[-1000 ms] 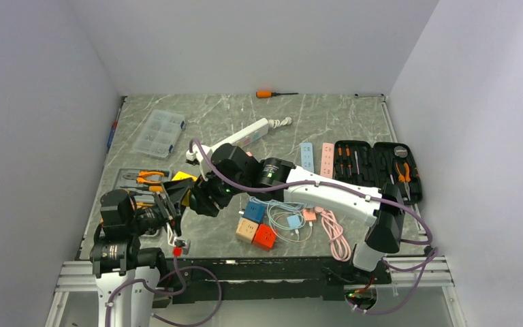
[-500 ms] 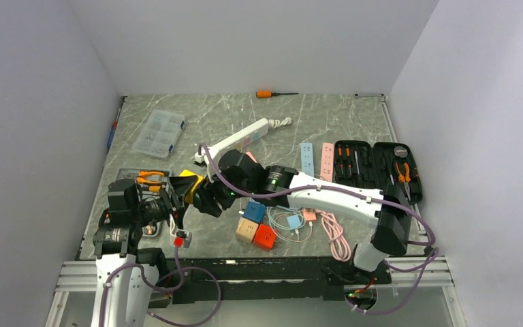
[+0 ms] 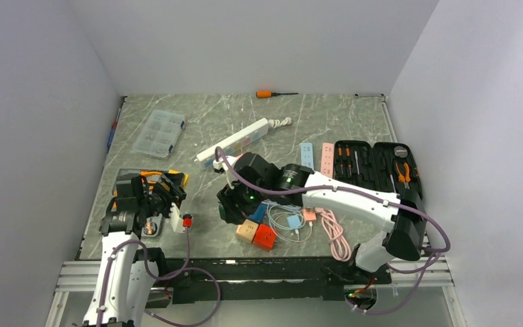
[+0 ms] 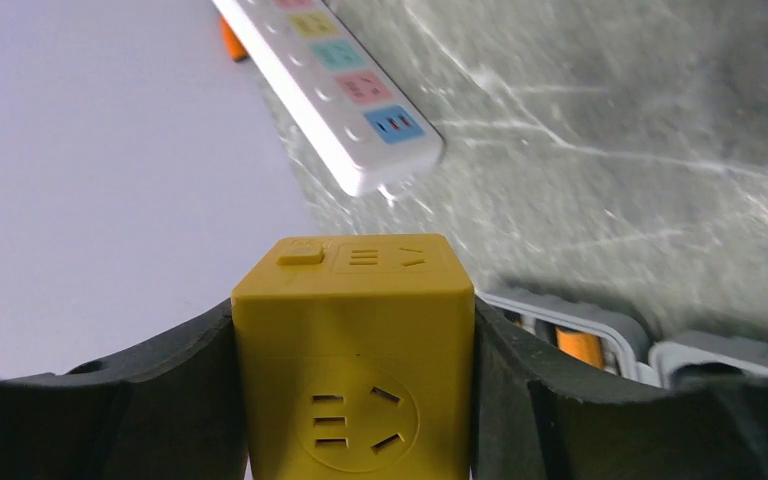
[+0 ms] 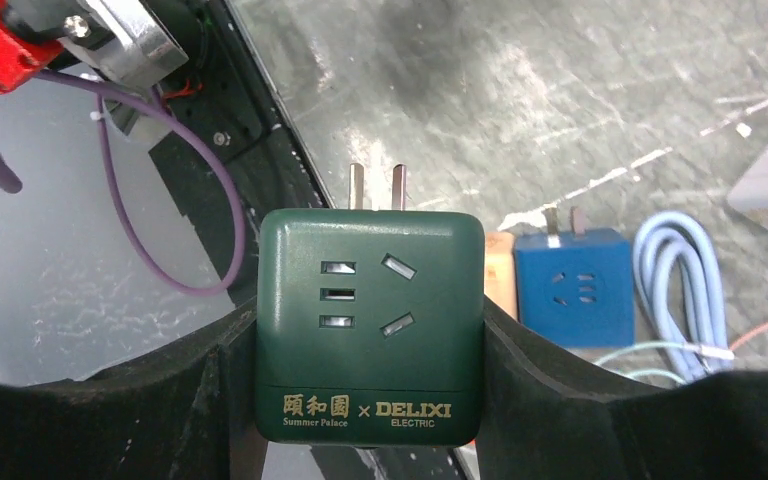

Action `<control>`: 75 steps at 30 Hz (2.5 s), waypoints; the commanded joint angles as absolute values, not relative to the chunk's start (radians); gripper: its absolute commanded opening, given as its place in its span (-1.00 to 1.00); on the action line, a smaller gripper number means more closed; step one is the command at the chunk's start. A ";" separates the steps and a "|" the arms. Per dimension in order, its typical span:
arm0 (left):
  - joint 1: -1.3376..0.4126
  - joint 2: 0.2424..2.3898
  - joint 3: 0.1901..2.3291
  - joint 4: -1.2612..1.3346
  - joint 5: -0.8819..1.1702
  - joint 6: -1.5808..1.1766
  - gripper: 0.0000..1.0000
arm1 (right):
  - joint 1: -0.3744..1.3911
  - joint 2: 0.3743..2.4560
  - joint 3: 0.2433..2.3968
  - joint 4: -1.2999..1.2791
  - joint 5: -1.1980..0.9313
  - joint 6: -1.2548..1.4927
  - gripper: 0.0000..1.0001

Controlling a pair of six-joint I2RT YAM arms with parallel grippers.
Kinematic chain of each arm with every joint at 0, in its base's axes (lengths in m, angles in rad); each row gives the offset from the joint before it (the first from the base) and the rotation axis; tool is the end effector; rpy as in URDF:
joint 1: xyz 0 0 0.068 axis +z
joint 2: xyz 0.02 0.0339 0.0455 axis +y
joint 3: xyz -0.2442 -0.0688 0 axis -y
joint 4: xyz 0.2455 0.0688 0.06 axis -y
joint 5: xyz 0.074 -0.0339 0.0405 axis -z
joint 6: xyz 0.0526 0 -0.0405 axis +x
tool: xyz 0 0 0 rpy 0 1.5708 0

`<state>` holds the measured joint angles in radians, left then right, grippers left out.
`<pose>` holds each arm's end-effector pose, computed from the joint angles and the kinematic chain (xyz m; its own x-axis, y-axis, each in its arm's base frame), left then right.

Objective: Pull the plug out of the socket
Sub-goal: Remove the plug from the socket, then place the plug at the center of the board.

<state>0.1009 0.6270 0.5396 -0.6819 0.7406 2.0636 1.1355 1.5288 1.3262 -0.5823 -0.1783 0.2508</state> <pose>0.1559 -0.0199 0.2166 0.6868 0.7231 -0.0736 0.4168 -0.3088 0.8550 0.1397 0.3224 0.2780 -0.5233 -0.5460 -0.6542 -0.8417 0.4508 0.2970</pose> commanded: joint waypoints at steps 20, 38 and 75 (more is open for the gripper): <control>-0.519 0.851 0.651 -0.663 0.241 1.374 -1.00 | 0.650 1.669 1.306 -0.624 0.299 0.424 -1.00; -0.577 1.179 0.633 -0.581 0.066 0.998 -1.00 | 0.595 1.892 1.251 -0.466 0.352 0.500 -0.62; -0.457 0.865 0.803 -0.833 0.311 0.966 0.99 | 0.840 1.751 1.284 -0.358 0.257 0.323 0.99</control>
